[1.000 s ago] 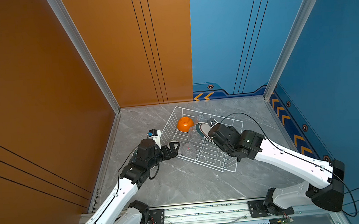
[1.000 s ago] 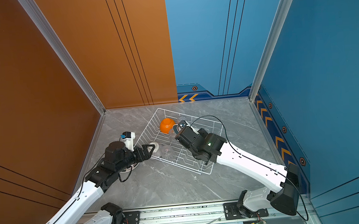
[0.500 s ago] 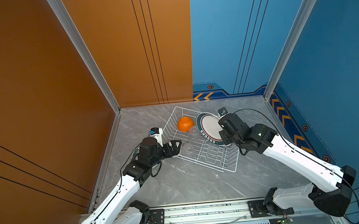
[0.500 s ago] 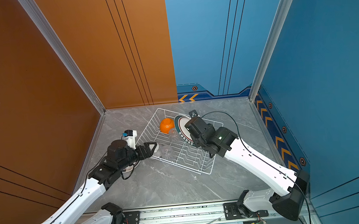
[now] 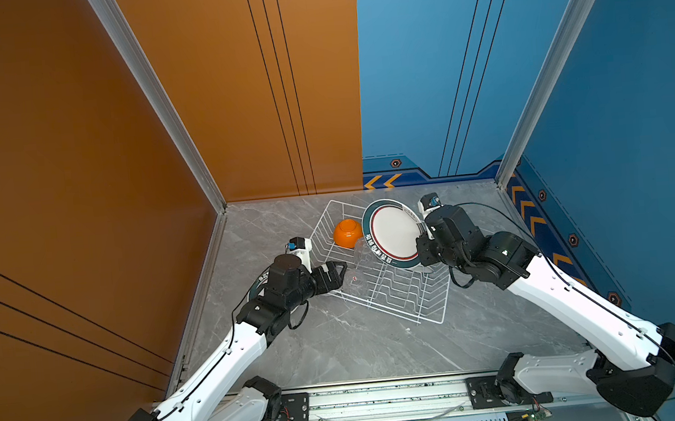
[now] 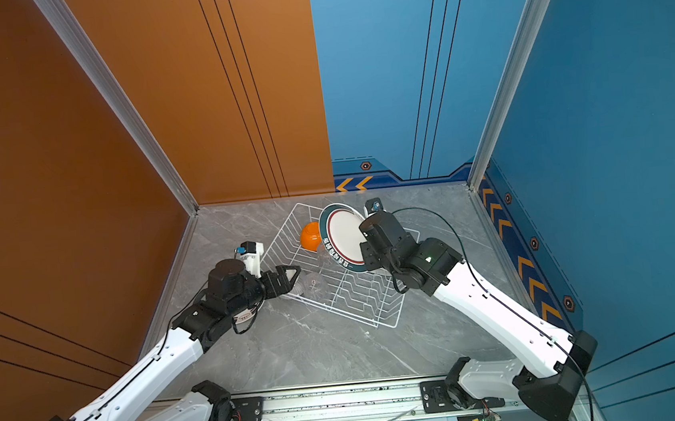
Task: Unload the mixed dishes from the dish rack
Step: 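Grasp the green-rimmed plate edge with the right gripper and tilt it upright, then hold the plate up with the right gripper while the left gripper grasps its rim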
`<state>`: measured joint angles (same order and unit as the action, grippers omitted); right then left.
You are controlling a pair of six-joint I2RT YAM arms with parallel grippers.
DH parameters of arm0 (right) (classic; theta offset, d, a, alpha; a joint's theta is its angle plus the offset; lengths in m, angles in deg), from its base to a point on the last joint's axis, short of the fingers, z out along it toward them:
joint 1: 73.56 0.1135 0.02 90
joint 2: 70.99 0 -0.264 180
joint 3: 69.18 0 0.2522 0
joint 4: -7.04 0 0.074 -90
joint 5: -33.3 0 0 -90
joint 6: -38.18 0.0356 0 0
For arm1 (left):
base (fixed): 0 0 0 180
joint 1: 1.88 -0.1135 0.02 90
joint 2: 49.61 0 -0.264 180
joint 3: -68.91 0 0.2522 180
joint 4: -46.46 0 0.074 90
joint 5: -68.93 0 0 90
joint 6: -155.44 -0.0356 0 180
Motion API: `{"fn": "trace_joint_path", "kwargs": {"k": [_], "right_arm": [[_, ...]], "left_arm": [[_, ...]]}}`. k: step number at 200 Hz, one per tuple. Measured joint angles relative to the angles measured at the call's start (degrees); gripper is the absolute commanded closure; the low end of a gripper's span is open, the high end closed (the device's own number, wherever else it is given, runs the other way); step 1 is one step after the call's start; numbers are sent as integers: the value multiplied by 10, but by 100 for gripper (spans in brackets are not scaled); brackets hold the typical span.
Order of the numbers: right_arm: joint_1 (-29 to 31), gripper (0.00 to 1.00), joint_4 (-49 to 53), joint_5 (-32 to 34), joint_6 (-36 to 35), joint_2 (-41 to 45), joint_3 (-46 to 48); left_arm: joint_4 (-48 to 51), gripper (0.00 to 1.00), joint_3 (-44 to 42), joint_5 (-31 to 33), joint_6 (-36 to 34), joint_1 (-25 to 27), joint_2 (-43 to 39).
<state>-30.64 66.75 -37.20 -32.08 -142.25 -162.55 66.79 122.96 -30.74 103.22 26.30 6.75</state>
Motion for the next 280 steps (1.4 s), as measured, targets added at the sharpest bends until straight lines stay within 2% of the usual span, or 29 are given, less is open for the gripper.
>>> {"fn": "trace_joint_path", "kwargs": {"k": [100,148,273,280], "right_arm": [[-21,100,-17,-38,27,9,1],[-58,100,-27,-87,64,38,17],[-73,100,-100,-223,165,80,84],[-74,100,-104,-229,168,81,87]], "left_arm": [[-28,2,18,-1,18,11,39],[-67,2,18,-14,38,12,55],[-177,0,34,-61,72,31,98],[-180,4,35,-63,73,32,102]]}}
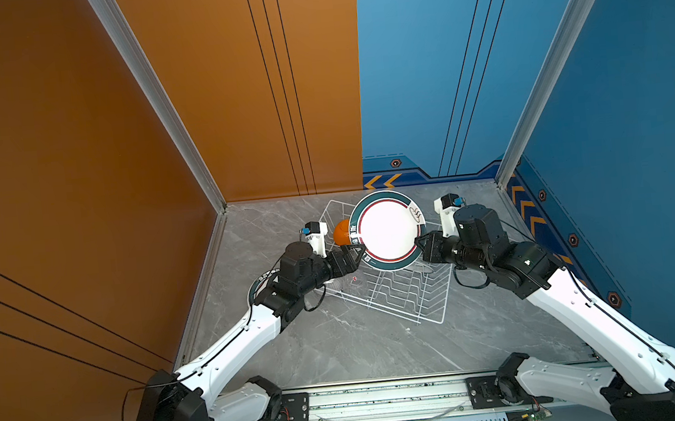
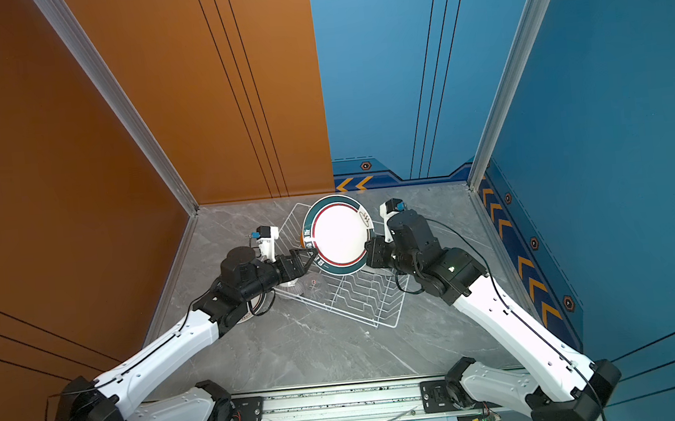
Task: Unload the mixed dishes from the dish rack
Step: 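Hold the plate up with the right gripper while the left gripper grasps its rim, then lift the plate out of the rack with both grippers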
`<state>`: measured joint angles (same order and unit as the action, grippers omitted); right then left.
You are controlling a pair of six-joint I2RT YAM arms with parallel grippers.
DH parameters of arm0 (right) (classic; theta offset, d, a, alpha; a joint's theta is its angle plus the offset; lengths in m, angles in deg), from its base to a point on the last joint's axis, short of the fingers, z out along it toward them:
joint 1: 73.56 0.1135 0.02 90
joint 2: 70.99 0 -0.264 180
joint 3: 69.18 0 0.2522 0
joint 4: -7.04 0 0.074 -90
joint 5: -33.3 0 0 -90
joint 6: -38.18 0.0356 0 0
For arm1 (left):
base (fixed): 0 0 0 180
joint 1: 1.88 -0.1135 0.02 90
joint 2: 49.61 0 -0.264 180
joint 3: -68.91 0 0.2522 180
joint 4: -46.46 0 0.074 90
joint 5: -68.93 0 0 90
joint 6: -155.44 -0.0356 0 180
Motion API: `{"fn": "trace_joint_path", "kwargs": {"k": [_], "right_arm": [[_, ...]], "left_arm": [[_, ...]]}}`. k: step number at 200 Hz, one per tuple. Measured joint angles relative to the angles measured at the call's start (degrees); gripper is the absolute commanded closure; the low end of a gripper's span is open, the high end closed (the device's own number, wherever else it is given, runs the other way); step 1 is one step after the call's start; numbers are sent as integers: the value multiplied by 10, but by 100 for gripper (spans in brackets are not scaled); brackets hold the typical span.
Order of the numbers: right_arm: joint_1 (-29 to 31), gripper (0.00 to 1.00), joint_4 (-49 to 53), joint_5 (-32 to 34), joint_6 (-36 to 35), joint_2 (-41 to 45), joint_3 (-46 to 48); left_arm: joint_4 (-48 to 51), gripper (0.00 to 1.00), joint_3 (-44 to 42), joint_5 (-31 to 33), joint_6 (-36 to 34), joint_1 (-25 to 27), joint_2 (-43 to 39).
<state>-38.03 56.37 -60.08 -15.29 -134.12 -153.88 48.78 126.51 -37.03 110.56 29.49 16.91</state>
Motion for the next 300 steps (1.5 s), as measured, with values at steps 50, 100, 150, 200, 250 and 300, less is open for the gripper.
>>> {"fn": "trace_joint_path", "kwargs": {"k": [50,100,150,200,250,300], "right_arm": [[-14,100,-14,-38,16,2,13],[-15,100,-22,-45,24,2,13],[-19,100,-22,-47,30,-4,14],[-48,100,-47,-46,71,-7,21],[-49,64,-47,-35,69,-13,30],[-42,50,-48,-35,63,-16,59]], "left_arm": [[-14,35,12,-10,8,8,16],[-21,57,28,-14,9,13,32],[-24,81,39,-19,12,14,47],[-69,100,57,-41,66,0,43],[-74,100,60,-43,65,5,57],[-58,100,63,-42,50,11,74]]}}
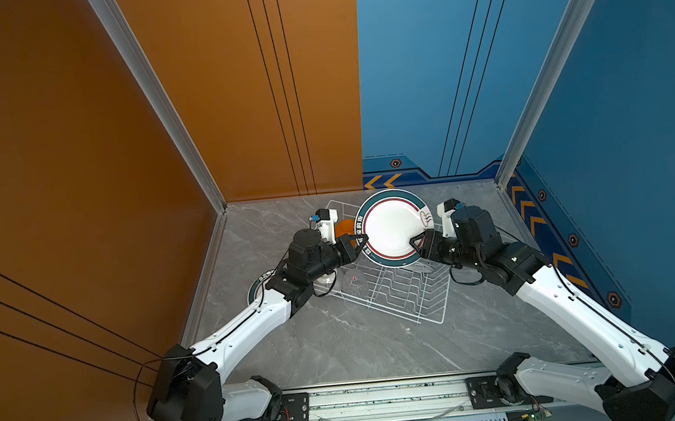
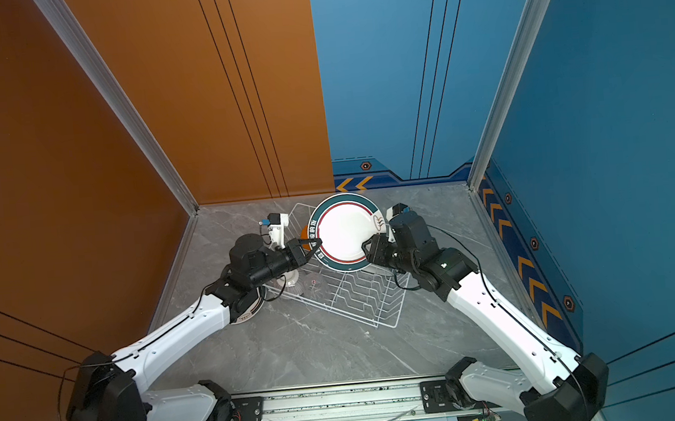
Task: Unload the mixed dishes from the dish rack
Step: 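Lift the plate out of the rack with both grippers, then carry the plate onto the first plate with the left gripper while the right releases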
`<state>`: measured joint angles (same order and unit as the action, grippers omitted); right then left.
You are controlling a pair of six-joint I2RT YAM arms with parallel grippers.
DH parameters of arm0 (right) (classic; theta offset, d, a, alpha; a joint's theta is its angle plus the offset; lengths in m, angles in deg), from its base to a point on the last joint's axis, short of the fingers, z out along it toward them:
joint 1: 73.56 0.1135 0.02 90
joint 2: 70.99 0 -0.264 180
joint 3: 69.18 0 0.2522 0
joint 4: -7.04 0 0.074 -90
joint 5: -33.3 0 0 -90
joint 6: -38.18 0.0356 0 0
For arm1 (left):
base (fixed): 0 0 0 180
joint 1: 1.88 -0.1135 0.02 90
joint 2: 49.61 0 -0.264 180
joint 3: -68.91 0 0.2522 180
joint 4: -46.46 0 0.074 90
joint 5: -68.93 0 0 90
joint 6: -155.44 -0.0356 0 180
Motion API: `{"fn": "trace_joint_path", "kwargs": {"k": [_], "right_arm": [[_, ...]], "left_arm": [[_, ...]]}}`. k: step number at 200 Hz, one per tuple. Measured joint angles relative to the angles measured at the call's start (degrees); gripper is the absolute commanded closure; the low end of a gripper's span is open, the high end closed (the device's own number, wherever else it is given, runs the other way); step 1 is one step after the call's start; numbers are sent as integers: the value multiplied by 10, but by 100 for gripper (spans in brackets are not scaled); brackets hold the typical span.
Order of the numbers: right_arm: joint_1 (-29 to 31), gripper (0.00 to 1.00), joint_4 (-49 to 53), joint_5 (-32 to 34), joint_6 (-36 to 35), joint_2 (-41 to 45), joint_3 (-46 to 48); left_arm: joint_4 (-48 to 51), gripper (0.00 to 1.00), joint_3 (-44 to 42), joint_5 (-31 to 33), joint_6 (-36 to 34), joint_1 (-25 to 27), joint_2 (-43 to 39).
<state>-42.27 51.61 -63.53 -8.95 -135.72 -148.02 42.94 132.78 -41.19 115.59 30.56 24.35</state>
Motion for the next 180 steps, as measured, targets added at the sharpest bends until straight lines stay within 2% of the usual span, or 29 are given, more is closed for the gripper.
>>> {"fn": "trace_joint_path", "kwargs": {"k": [20,47,64,105,140,180], "right_arm": [[0,43,0,0,0,0,1],[3,26,-7,0,-6,0,2],[5,19,-17,4,-10,1,4],[7,0,-38,13,-21,24,28],[12,0,-57,13,-37,51,52],[17,0,-64,20,-56,88,93]], "left_arm": [[3,100,0,0,-4,1,0],[8,100,1,2,-10,2,0],[15,100,1,6,-13,2,0],[80,100,1,19,-36,-13,-4],[160,100,1,37,-57,-42,-35],[238,100,1,65,-79,-85,-127]]}}
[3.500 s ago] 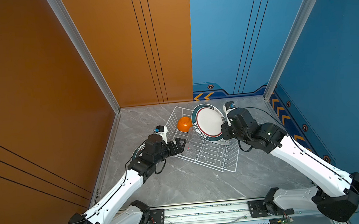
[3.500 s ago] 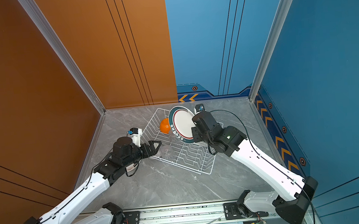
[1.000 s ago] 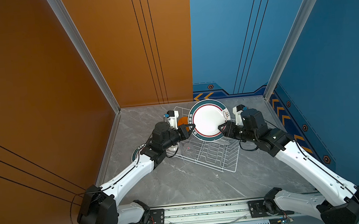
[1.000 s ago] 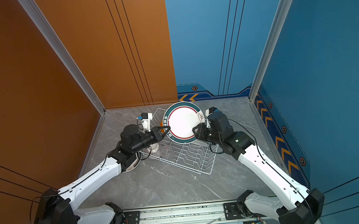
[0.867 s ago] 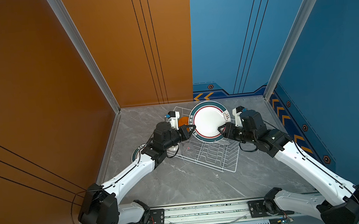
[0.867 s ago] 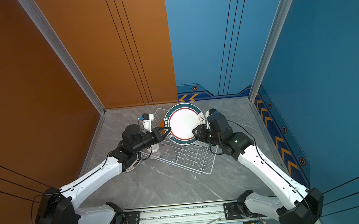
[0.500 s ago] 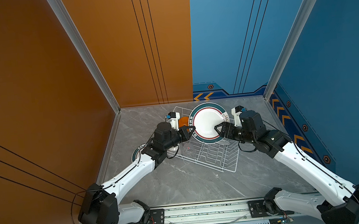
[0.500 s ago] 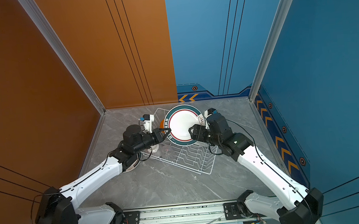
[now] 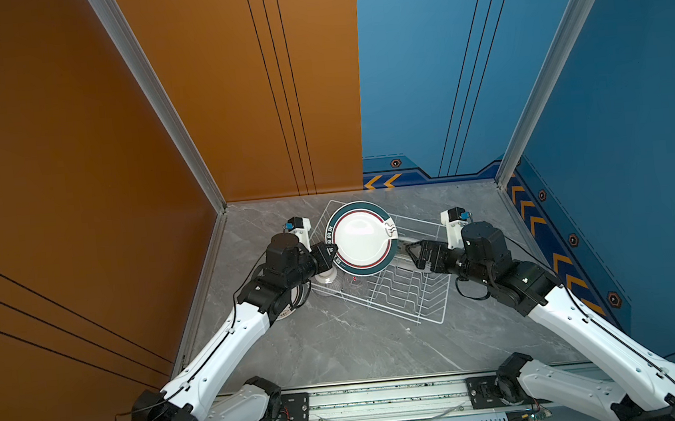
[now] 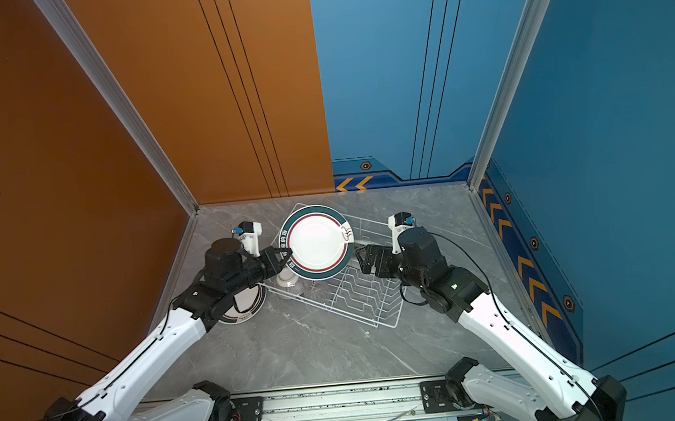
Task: Unload the mixed dishes from the dish rack
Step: 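Carry the plate onto the first plate with the left gripper while the right releases, then lower the plate onto the first plate and open the left gripper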
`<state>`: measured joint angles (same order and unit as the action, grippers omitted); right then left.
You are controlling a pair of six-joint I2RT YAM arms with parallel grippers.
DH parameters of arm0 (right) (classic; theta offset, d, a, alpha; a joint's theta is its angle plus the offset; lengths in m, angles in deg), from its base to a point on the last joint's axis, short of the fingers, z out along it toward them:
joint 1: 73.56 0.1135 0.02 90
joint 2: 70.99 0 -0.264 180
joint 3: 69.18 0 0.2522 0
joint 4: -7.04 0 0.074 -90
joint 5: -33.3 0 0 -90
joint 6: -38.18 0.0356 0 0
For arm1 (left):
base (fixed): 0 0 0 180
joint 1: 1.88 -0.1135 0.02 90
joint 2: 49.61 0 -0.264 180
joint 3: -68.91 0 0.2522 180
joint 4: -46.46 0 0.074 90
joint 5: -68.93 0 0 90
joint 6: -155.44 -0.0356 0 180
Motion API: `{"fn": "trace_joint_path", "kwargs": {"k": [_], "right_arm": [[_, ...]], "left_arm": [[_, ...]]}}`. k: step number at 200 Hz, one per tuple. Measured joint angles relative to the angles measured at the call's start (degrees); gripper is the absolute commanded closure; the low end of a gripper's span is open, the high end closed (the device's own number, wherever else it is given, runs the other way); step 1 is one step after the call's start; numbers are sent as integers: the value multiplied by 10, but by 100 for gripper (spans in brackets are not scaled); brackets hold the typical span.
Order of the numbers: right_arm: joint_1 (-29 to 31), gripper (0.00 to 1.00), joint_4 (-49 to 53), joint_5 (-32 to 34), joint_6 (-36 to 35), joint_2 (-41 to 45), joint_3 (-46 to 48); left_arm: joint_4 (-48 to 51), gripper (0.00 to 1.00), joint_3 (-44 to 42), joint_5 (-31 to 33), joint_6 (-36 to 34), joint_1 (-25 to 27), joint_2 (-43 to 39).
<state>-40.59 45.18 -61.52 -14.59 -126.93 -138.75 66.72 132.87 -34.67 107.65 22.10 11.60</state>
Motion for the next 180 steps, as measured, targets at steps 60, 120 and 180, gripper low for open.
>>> {"fn": "trace_joint_path", "kwargs": {"k": [60,120,180], "right_arm": [[0,0,-15,5,-15,32,37],[0,0,-14,9,-32,84,63],[0,0,-8,16,-55,95,70]], "left_arm": [[119,100,0,23,-21,-91,-108],[242,100,-16,49,-55,-272,-240],[287,100,-76,48,-58,-409,-247]]}}
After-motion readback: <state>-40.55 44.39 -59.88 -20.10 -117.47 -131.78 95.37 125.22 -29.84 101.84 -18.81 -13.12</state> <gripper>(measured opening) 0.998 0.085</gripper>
